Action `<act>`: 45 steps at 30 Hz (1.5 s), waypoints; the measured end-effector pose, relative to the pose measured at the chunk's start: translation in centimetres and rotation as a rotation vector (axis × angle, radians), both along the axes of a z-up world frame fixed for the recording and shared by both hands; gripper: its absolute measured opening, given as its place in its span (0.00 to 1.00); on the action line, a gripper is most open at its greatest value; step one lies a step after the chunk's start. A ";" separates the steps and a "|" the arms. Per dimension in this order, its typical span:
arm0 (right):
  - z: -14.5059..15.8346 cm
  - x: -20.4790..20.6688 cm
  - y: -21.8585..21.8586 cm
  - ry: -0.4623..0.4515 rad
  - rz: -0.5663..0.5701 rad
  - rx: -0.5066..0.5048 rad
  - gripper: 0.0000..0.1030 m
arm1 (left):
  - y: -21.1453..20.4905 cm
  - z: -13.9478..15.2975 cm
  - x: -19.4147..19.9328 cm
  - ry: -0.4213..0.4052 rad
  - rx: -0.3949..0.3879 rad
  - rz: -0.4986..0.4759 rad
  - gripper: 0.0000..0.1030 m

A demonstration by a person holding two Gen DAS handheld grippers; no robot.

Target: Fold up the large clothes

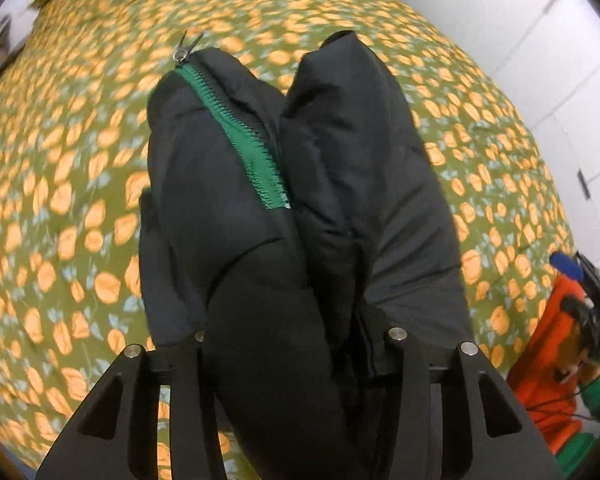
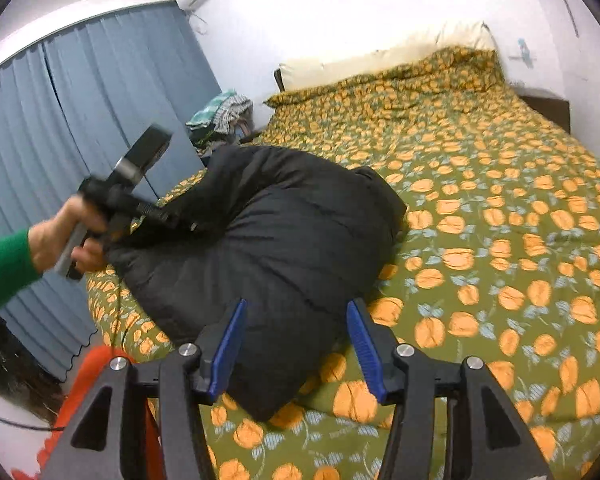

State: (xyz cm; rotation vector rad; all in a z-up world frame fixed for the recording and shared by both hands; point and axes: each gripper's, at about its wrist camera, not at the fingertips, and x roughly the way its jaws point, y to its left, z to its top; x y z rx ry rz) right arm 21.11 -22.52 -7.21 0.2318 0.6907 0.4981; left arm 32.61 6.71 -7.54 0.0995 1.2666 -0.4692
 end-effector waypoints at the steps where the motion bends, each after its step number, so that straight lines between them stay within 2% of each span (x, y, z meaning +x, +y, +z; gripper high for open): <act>1: 0.1 0.7 0.4 0.007 0.002 -0.005 0.51 | 0.9 -0.5 0.0 0.006 -0.023 0.013 0.47; 5: 1.2 5.6 4.0 0.027 0.051 -0.032 0.51 | 3.9 -2.7 -0.2 0.028 -0.102 0.056 0.52; 10: 2.2 12.3 10.6 0.052 0.155 -0.059 0.51 | 6.0 -4.6 0.3 0.057 -0.193 0.106 0.56; 13: 0.5 17.0 15.4 0.112 0.208 -0.101 0.51 | 6.7 -5.5 0.6 0.069 -0.226 0.115 0.58; 16: -2.0 20.2 19.6 0.129 0.222 -0.196 0.51 | 7.2 -6.4 0.8 0.076 -0.240 0.122 0.58; 17: -2.7 20.8 20.3 0.139 0.226 -0.207 0.51 | 7.6 -6.9 1.0 0.079 -0.242 0.128 0.58; 19: -5.5 22.8 22.3 0.228 0.248 -0.247 0.50 | 8.4 -7.8 1.3 0.088 -0.249 0.141 0.58; 22: -8.3 24.6 23.6 0.312 0.264 -0.289 0.50 | 9.1 -9.0 1.8 0.102 -0.283 0.162 0.58; 24: -9.4 25.3 23.9 0.332 0.267 -0.311 0.50 | 9.2 -9.7 2.1 0.107 -0.302 0.172 0.58; 29: -11.4 25.0 24.4 0.297 0.250 -0.366 0.49 | 8.7 -10.6 2.1 0.105 -0.277 0.176 0.58; 31: -11.0 24.7 24.0 0.293 0.250 -0.356 0.49 | 8.4 -10.1 2.0 0.105 -0.264 0.163 0.58; 34: -8.7 23.7 22.8 0.279 0.257 -0.317 0.49 | 8.3 -9.7 2.0 0.097 -0.237 0.143 0.59; 37: -5.5 20.5 20.6 0.226 0.260 -0.263 0.49 | 8.3 -9.6 2.2 0.112 -0.244 0.147 0.60; 39: -3.4 16.4 18.5 0.174 0.282 -0.244 0.49 | 8.3 -9.6 2.6 0.127 -0.244 0.143 0.61; 42: -1.9 11.0 16.5 0.148 0.317 -0.213 0.49 | 8.2 -9.5 3.4 0.140 -0.233 0.124 0.62; 45: -2.1 5.9 15.0 0.164 0.334 -0.156 0.47 | 8.2 -9.4 4.0 0.159 -0.221 0.115 0.64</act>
